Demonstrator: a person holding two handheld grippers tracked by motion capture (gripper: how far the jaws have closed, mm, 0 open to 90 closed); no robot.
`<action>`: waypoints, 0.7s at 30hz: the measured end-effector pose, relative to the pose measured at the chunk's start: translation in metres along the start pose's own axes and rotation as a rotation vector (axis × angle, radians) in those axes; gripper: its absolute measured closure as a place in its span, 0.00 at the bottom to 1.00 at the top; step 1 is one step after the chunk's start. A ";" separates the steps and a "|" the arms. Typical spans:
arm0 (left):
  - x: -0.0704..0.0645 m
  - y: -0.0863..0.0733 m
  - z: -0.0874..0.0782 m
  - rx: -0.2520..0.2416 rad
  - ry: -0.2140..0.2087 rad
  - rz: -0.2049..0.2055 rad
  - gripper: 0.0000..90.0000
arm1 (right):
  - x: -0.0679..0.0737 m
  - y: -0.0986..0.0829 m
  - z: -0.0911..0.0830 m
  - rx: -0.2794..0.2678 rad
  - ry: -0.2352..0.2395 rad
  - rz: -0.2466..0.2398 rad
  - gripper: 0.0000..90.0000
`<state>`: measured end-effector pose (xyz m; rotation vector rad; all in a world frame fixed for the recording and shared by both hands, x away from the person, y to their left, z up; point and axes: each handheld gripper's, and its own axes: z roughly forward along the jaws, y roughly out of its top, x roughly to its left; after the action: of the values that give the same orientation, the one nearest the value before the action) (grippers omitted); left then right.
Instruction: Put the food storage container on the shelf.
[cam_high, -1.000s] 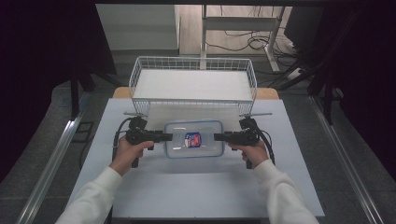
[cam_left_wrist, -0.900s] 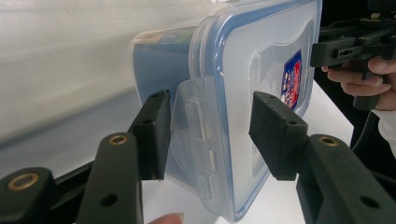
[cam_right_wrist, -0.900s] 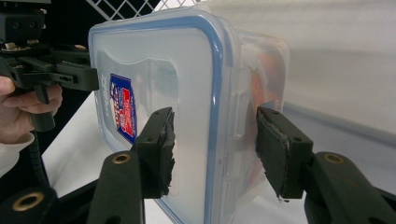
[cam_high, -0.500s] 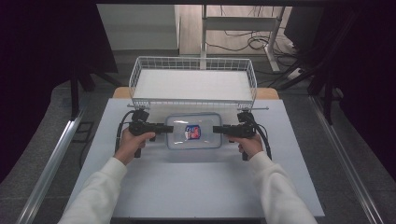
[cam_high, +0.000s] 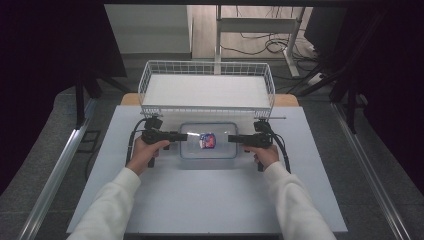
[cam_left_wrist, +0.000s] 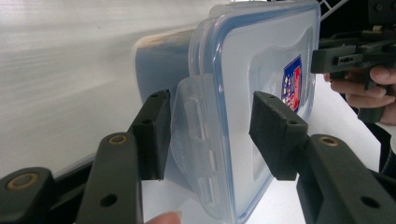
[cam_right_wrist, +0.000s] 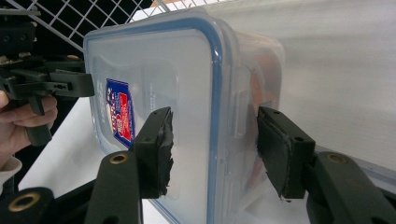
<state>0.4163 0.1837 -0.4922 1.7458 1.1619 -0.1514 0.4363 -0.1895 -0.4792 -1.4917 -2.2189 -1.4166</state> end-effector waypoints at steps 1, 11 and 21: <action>0.000 0.000 0.000 0.000 0.000 0.000 0.55 | 0.000 0.000 0.000 0.000 0.000 0.000 0.52; 0.007 -0.001 0.006 -0.048 -0.010 -0.098 0.54 | 0.000 -0.001 0.007 -0.035 -0.040 0.058 0.47; 0.010 -0.001 0.011 -0.080 0.003 -0.127 0.53 | -0.004 -0.002 0.013 -0.080 -0.047 0.107 0.46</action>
<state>0.4253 0.1819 -0.5038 1.6037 1.2648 -0.1761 0.4416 -0.1827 -0.4898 -1.6583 -2.0967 -1.4683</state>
